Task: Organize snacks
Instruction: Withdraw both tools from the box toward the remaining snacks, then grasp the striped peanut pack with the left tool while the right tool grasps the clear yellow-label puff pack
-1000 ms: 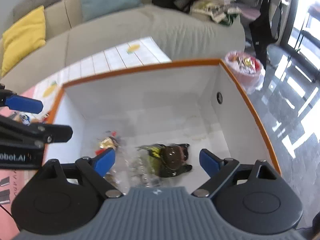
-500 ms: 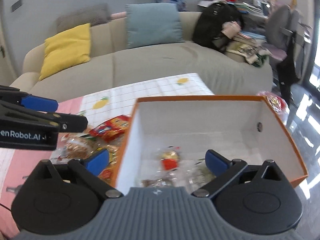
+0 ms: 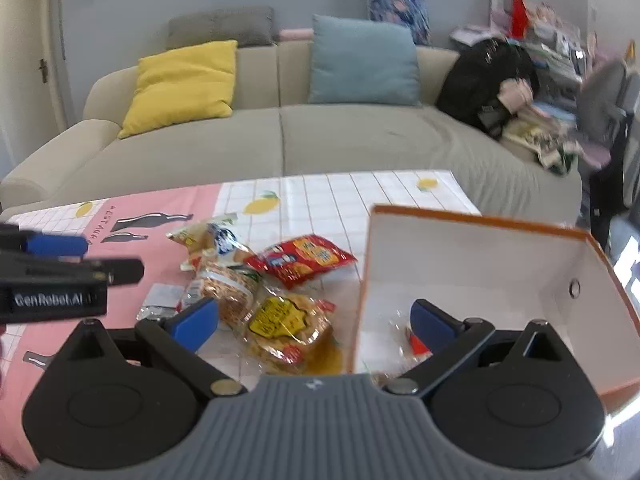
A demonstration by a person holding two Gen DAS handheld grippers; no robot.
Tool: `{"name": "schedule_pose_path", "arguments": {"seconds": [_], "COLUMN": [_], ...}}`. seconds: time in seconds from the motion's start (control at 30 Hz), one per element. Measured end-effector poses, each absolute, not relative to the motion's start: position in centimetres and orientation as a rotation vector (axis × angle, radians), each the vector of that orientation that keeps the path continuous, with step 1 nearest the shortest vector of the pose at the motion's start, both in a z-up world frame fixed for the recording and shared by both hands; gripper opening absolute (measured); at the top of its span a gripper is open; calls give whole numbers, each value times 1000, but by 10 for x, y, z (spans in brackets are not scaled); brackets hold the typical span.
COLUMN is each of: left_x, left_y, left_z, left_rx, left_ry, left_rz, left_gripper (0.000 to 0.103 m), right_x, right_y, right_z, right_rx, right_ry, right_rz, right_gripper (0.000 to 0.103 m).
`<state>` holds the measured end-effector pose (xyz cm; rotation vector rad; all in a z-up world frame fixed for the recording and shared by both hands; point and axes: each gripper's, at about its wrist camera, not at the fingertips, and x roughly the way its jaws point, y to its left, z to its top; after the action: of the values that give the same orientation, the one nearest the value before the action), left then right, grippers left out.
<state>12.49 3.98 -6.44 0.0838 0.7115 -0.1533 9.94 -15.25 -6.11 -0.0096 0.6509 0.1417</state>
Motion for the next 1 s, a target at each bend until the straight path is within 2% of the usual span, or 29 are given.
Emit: {"name": "schedule_pose_path", "arguments": {"seconds": [0.17,0.4,0.57,0.77,1.0], "left_x": [122,129,144,164,186], "left_y": [63,92,112,102,76], "left_z": [-77,-90,-106,-115,-114], "left_rx": [75,5,-116,-41,-59], "left_ry": [710,749,831,881,884], "left_rz": [-134,-176,-226,-272,-377], "left_gripper": [81,81,81,78,79], "right_x": [101,121,137,157,169], "right_y": [-126,-91,-77,-67,-71], "right_z": [-67,-85,-102,-123,-145], "right_rx": [-101,-225,-267,-351,-401], "right_ry": [598,635,678,711,814], "right_rz": [237,316,331,362,279], "right_gripper": [100,99,85,84,82]}}
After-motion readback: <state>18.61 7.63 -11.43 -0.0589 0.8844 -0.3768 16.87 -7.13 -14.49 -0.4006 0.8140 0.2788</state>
